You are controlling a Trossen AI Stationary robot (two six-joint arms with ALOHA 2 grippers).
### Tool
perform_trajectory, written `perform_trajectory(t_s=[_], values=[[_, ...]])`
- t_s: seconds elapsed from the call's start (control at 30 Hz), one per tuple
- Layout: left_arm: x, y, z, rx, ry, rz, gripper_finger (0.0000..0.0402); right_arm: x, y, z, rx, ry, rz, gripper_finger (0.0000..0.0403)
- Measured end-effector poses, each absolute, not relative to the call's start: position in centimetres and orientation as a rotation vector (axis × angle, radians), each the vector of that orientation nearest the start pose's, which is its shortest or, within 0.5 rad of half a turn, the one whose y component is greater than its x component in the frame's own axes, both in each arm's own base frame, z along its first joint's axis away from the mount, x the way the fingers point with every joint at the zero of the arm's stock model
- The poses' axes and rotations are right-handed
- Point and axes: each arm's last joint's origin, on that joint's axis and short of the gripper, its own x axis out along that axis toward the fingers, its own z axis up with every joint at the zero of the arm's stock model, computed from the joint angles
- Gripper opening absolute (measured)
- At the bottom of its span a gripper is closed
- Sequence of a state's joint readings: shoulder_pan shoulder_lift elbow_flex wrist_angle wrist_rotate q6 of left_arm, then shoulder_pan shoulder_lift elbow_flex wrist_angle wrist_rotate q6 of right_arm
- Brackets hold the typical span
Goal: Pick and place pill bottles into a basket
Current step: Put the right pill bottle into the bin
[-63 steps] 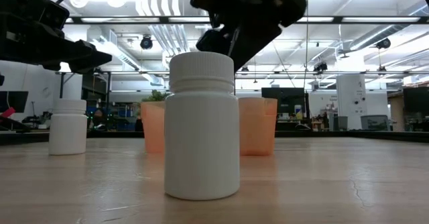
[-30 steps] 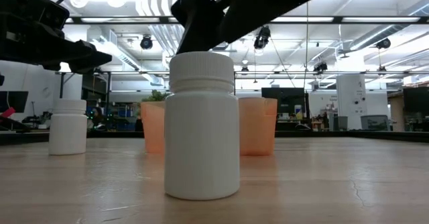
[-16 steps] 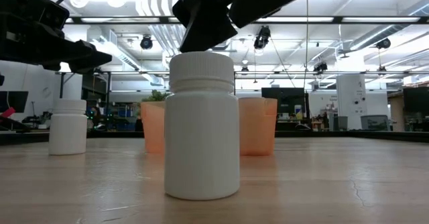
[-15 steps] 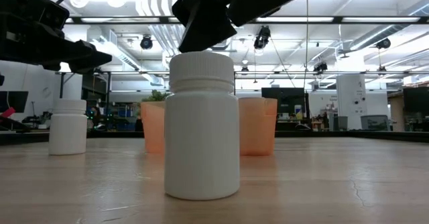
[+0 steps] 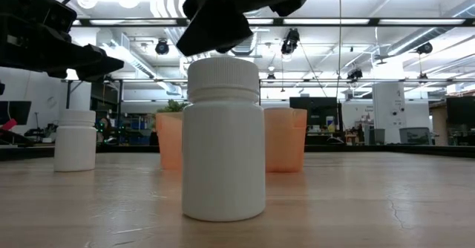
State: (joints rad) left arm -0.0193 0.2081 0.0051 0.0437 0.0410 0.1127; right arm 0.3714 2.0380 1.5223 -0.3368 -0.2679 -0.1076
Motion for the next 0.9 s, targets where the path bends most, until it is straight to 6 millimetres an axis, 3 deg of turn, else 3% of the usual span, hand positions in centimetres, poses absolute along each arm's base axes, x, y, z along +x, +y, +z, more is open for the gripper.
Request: perform_trajectory(t_s=[0.43,0.9], values=[[10.9,-0.3,15.2,0.111,0.156,-0.069,0.0245,41.0,18.8,18.5,-0.137,0.837,0.665,0.0249],[10.9,-0.3,15.2,0.11,0.156,-0.069,0.0245,41.0,18.7,17.9,-0.187,0.843,0.656,0.0249]])
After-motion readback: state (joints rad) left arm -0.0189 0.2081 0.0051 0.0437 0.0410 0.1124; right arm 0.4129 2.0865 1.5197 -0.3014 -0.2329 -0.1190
